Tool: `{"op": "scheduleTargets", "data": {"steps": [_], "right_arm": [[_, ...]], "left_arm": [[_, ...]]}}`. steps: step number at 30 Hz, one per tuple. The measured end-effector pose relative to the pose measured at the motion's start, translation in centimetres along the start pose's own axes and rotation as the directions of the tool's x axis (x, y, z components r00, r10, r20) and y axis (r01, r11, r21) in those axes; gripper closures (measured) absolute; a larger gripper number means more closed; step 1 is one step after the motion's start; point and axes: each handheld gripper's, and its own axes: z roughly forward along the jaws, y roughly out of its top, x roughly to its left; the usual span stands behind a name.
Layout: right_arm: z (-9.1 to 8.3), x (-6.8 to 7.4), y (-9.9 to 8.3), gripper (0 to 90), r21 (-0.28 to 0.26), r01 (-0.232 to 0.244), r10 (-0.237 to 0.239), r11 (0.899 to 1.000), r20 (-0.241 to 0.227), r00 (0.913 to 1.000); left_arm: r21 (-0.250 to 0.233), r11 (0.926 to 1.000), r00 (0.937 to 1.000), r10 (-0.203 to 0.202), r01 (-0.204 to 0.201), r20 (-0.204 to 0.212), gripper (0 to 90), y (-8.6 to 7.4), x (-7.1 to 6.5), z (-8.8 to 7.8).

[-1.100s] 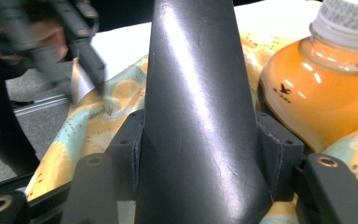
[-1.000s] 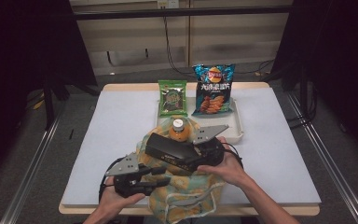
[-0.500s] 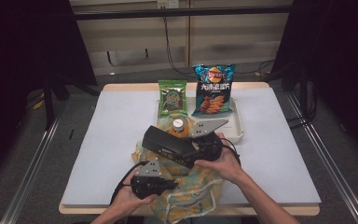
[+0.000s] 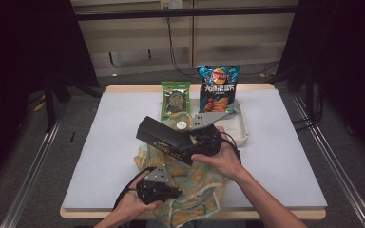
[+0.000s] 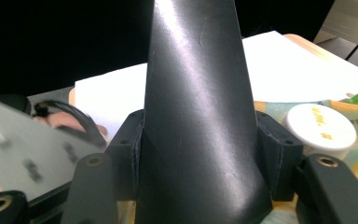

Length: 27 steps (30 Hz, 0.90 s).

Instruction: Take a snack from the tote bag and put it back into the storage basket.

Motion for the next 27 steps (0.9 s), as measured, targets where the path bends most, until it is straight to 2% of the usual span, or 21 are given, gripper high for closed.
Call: {"op": "scheduleTargets", "data": {"steps": [1,2,3,4,5,6,7,8,11,12,13,14,15,17,18,19,20,22,24,26,27], "right_arm": [[0.0,0.0,0.0,43.3,0.0,0.0,0.0,1.0,0.0,1.0],[0.0,-0.2,-0.2,43.3,0.003,-0.006,0.006,1.0,0.002,1.0],[0.0,-0.2,-0.2,43.3,0.003,-0.006,0.006,1.0,0.002,1.0],[0.2,-0.4,-0.4,43.3,0.01,-0.013,0.013,1.0,0.004,0.9999],[0.2,-0.4,-0.4,43.3,0.01,-0.013,0.013,1.0,0.004,0.9999],[0.4,-0.4,-0.7,43.3,0.016,-0.012,0.012,1.0,0.008,0.9999],[0.5,-0.4,-0.9,43.3,0.019,-0.013,0.012,1.0,0.003,0.9999],[0.6,-0.4,-1.0,43.3,0.024,-0.016,0.016,1.0,0.003,0.9999],[0.9,-0.5,-1.4,43.3,0.03,-0.021,0.021,0.999,0.005,0.9998],[0.9,-0.6,-1.5,43.3,0.028,-0.024,0.024,0.999,0.008,0.9997],[0.9,-0.6,-1.5,43.3,0.028,-0.024,0.024,0.999,0.008,0.9997],[0.9,-0.6,-1.5,43.3,0.025,-0.026,0.026,0.999,0.004,0.9997],[0.9,-0.6,-1.5,43.4,0.022,-0.026,0.026,0.999,0.002,0.9997],[1.0,-0.6,-1.6,43.3,0.025,-0.026,0.026,0.999,-0.003,0.9997],[1.0,-0.6,-1.6,43.3,0.025,-0.026,0.026,0.999,-0.003,0.9997],[1.0,-0.5,-1.6,43.3,0.025,-0.026,0.026,0.999,-0.004,0.9996],[1.1,-0.5,-1.6,43.3,0.027,-0.026,0.026,0.999,-0.006,0.9996],[1.1,-0.4,-1.6,43.3,0.035,-0.022,0.022,0.999,-0.004,0.9997],[1.2,-0.3,-1.5,43.3,0.039,-0.02,0.02,0.999,-0.003,0.9998],[1.2,-0.2,-1.4,43.3,0.031,-0.022,0.023,0.999,-0.005,0.9997],[1.2,-0.1,-1.2,43.3,0.029,-0.024,0.024,0.999,-0.003,0.9997]], "left_arm": [[0.0,1.0,1.0,0.0,0.0,0.0,85.9,0.0,0.0,0.0],[-0.094,0.9955,1.0,-0.004,0.004,-0.001,84.0,0.5,-0.1,-1.0],[-0.094,0.9955,1.0,-0.004,0.004,-0.001,81.8,0.5,-0.1,-1.0],[-0.174,0.9846,1.0,-0.008,0.008,0.002,78.0,1.1,-0.3,-1.6],[-0.174,0.9846,1.0,-0.008,0.008,0.002,73.3,1.1,-0.3,-1.6],[-0.224,0.9744,0.9997,-0.018,0.022,0.017,71.6,1.6,-0.4,-1.8],[-0.224,0.9744,0.9997,-0.018,0.022,0.017,68.7,1.6,-0.4,-1.8],[-0.258,0.9656,0.9991,-0.026,0.034,0.034,65.7,2.3,-0.5,-1.5],[-0.271,0.9619,0.9991,-0.028,0.036,0.032,58.2,2.9,-0.7,-0.9],[-0.282,0.9589,0.9994,-0.033,0.034,0.008,55.0,3.4,-0.8,-0.5],[-0.282,0.9589,0.9994,-0.033,0.034,0.008,53.4,3.4,-0.8,-0.5],[-0.286,0.9569,0.9988,-0.048,0.049,0.012,53.4,3.5,-0.7,-0.3],[-0.277,0.9597,0.999,-0.045,0.045,0.009,54.2,3.6,-0.6,-0.1],[-0.276,0.9596,0.9986,-0.049,0.052,0.02,75.9,3.7,-0.6,0.5],[-0.256,0.9654,0.9986,-0.042,0.048,0.032,75.9,3.8,-0.7,1.0],[-0.248,0.9678,0.9986,-0.038,0.046,0.037,89.5,3.8,-0.8,1.2],[-0.221,0.9746,0.999,-0.028,0.036,0.036,90.0,3.8,-0.9,1.5],[-0.198,0.98,0.9994,-0.018,0.023,0.03,90.0,3.6,-1.3,2.0],[-0.185,0.9824,0.9994,-0.016,0.022,0.032,90.0,3.4,-1.4,2.5],[-0.152,0.9883,0.9997,0.005,-0.001,0.025,90.0,3.2,-1.5,3.0],[-0.151,0.9885,0.9995,-0.004,0.009,0.03,90.0,3.2,-1.7,3.1]]}}
